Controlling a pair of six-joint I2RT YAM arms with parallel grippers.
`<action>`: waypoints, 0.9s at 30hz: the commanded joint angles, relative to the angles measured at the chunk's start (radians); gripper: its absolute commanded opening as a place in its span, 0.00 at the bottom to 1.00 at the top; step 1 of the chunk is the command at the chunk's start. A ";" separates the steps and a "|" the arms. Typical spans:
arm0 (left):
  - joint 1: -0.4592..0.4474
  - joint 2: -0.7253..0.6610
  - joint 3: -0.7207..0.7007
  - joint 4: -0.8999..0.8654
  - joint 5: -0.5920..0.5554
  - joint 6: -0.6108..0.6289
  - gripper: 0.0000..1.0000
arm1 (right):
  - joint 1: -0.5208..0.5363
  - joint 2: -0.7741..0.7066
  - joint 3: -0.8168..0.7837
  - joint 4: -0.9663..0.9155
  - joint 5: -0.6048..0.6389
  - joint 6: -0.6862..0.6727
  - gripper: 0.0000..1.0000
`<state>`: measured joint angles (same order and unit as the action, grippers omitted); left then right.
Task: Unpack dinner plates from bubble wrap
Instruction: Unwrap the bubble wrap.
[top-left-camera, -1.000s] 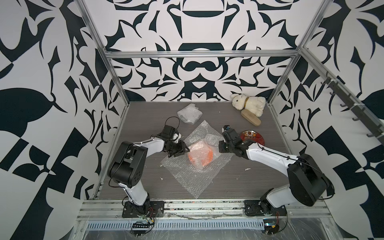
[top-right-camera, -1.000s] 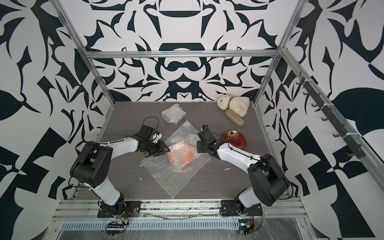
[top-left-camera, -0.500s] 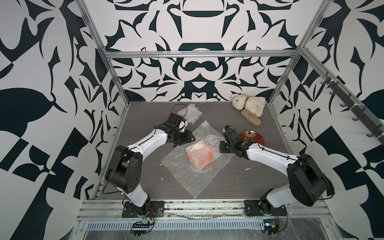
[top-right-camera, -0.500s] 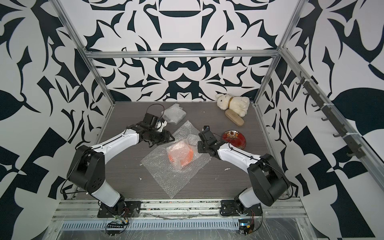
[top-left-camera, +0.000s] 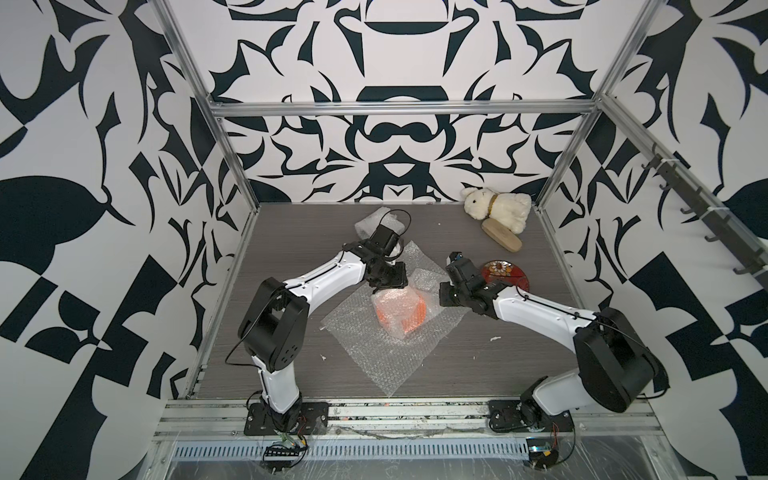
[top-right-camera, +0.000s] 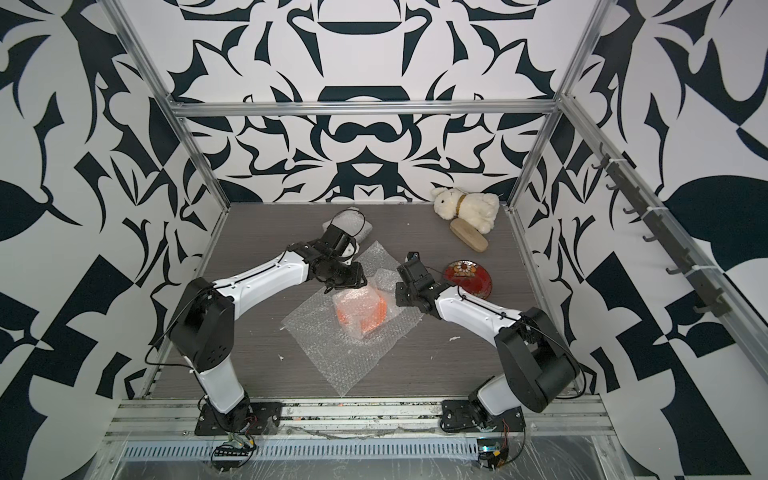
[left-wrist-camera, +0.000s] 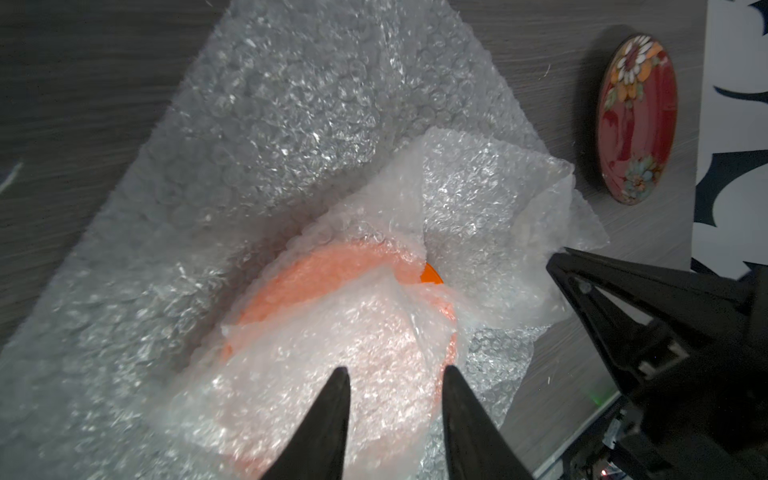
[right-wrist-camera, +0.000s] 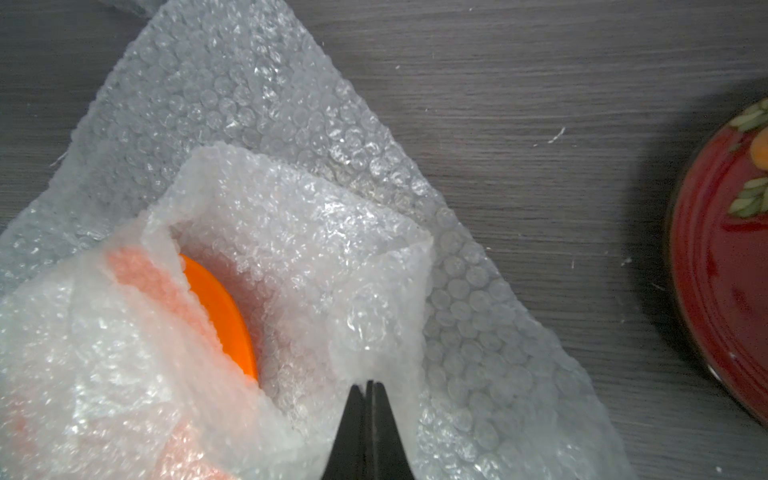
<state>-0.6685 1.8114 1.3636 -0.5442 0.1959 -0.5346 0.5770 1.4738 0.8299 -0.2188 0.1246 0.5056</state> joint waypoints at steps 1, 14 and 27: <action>-0.009 0.032 0.028 -0.011 -0.004 -0.021 0.39 | -0.005 -0.010 -0.003 0.006 0.003 0.009 0.00; -0.029 0.094 0.055 0.010 0.046 -0.036 0.41 | -0.008 -0.005 -0.004 0.010 -0.003 0.008 0.00; -0.044 0.143 0.080 0.021 0.065 -0.051 0.27 | -0.008 -0.007 -0.008 0.013 -0.005 0.010 0.00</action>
<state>-0.7082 1.9415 1.4223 -0.5274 0.2440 -0.5880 0.5709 1.4738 0.8253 -0.2150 0.1192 0.5060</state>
